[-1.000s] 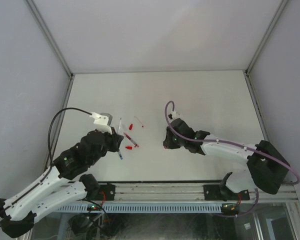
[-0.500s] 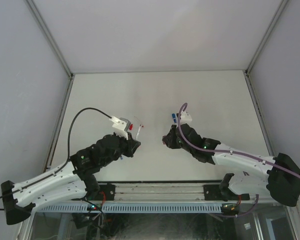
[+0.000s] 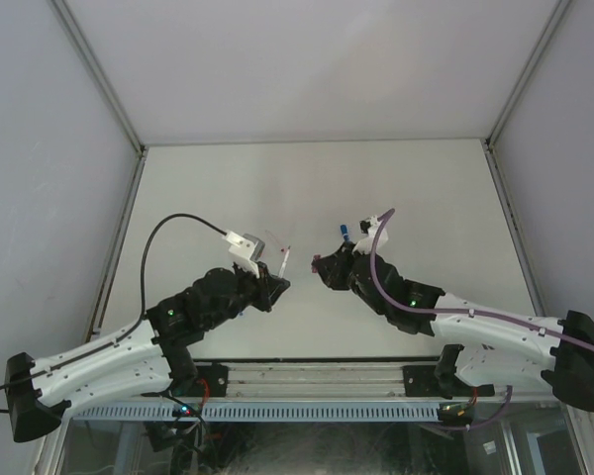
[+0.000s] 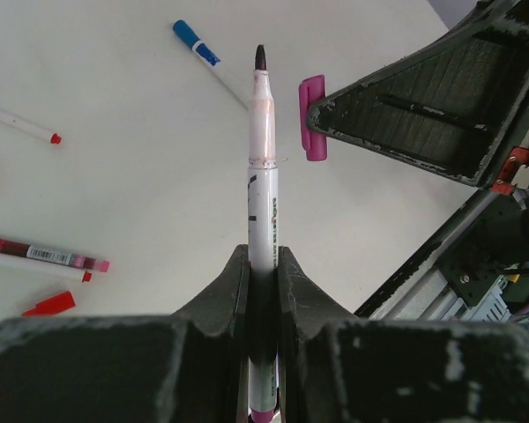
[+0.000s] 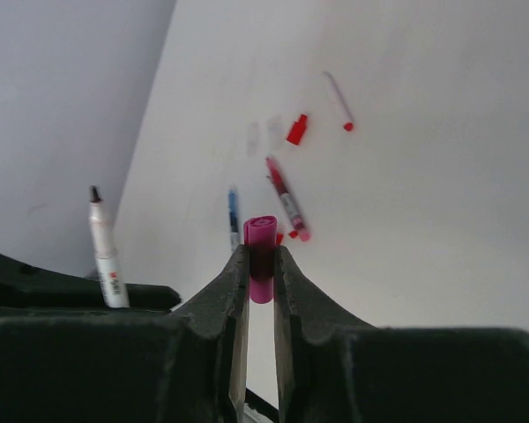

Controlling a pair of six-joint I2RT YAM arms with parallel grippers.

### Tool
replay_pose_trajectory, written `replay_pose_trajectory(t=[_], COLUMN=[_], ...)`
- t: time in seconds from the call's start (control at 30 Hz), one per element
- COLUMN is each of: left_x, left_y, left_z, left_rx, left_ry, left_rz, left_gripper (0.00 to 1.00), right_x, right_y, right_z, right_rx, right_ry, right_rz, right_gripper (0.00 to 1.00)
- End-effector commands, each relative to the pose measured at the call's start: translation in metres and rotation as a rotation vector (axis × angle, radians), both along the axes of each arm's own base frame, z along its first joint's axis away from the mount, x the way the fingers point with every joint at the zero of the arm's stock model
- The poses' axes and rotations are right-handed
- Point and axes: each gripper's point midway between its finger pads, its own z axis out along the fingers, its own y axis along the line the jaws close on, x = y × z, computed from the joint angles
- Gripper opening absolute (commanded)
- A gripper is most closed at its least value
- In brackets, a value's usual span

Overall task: Insert the pens into the pen caps
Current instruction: Pick up the pen cap from the center of the board.

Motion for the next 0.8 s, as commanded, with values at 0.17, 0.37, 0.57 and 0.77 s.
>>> replay_pose_trajectory(t=[0.17,0.37,0.57,0.77], left_x=[-0.007,-0.009,-0.011,-0.016], left_y=[-0.01,-0.01,-0.007,-0.01], left_z=[0.013,0.016,0.02,0.018], left_rx=[-0.076,-0.082,-0.081,-0.08], left_ry=[-0.051,-0.067,-0.095,-0.105], left_rz=[-0.065,-0.082,-0.1,-0.138], left_gripper=[0.0,0.0,0.0,0.0], right_x=[-0.002,-0.002,-0.002,-0.005], right_y=[0.021,0.022,0.02,0.019], right_z=[0.084,0.099,0.106,0.114], right_rx=[0.306,0.364,0.396,0.432], right_ry=[-0.148,-0.17,-0.168,-0.168], right_rz=[0.009,0.008,0.008,0.02], right_gripper=[0.0,0.0,0.0,0.0])
